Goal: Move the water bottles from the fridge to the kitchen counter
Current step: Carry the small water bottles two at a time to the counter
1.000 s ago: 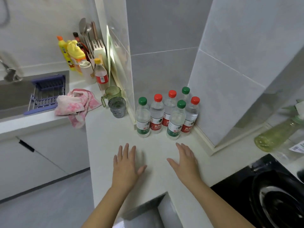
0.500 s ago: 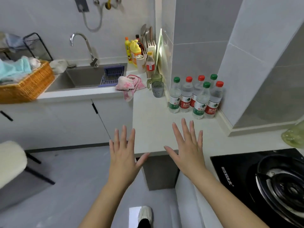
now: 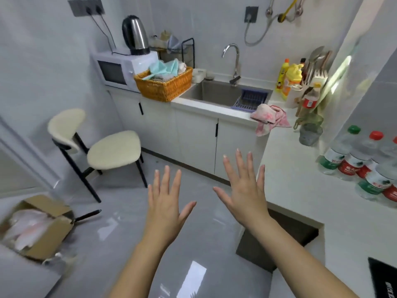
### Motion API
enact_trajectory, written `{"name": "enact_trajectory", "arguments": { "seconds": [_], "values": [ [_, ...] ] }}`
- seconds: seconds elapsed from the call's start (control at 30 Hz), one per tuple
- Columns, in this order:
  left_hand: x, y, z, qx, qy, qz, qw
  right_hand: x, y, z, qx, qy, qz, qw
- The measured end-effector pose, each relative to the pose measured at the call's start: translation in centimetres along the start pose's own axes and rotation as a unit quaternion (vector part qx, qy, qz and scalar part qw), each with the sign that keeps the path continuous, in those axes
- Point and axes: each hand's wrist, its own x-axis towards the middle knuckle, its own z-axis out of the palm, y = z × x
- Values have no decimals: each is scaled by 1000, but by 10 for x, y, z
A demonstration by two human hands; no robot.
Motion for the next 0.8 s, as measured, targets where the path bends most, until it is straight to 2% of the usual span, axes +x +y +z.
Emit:
{"name": "enact_trajectory", "arguments": {
  "seconds": [0.27, 0.6, 0.8],
  "values": [
    [-72, -125, -75, 23, 63, -86, 994, 11, -164, 15, 31, 5, -124, 992],
    [-198, -316, -178, 87, 103, -144, 980, -33, -423, 34, 80, 6, -242, 967],
    [-261, -404, -243, 104, 142, -202, 963, -51, -545, 37, 108, -6, -301, 947]
  ]
}}
